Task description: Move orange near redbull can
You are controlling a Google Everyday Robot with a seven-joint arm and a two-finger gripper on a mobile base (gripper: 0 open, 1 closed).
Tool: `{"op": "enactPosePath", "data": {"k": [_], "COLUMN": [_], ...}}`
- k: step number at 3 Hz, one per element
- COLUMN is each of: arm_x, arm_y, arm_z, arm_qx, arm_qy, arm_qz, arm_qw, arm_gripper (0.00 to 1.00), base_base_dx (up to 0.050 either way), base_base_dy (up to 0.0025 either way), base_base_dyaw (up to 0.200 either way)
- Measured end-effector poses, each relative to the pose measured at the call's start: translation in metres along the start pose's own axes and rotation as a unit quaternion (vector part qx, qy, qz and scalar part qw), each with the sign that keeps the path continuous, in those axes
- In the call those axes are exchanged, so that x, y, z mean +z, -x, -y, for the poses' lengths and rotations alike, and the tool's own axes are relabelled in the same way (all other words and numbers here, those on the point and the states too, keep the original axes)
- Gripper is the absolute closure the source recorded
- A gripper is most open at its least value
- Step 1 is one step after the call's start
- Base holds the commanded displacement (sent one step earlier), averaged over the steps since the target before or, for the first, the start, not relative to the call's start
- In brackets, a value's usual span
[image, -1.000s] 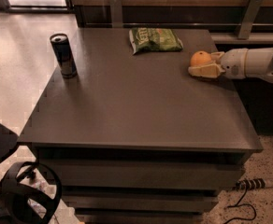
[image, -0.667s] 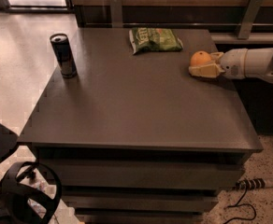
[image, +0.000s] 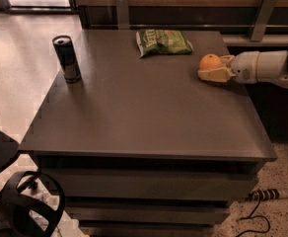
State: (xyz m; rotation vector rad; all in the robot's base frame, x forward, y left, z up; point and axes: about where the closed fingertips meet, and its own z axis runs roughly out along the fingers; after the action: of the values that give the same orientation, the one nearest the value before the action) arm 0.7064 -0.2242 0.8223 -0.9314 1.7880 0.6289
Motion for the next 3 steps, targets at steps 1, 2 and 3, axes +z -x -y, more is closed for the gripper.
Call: {"op": "enactPosePath", "data": {"k": [1,2,3], "arm_x": [0.001,0.002,0.018], "arm_y": [0.020,0.046,0.072], "arm_z": [-0.007,-0.026,-0.056], "arm_qx": [-0.009,-0.014,-0.024], "arm_qy": [0.012,0.023,0.027], "arm_qz": [0.020,0.047,0.057], "arm_qw": [0.9997,0.9985,0.9977], "arm_gripper": [1.00,1.00,1.00], "base_base_dx": [0.000,0.000,0.000], "base_base_dy": [0.00000,0.00000,0.00000], "base_base_dyaw": [0.000,0.000,0.000]}}
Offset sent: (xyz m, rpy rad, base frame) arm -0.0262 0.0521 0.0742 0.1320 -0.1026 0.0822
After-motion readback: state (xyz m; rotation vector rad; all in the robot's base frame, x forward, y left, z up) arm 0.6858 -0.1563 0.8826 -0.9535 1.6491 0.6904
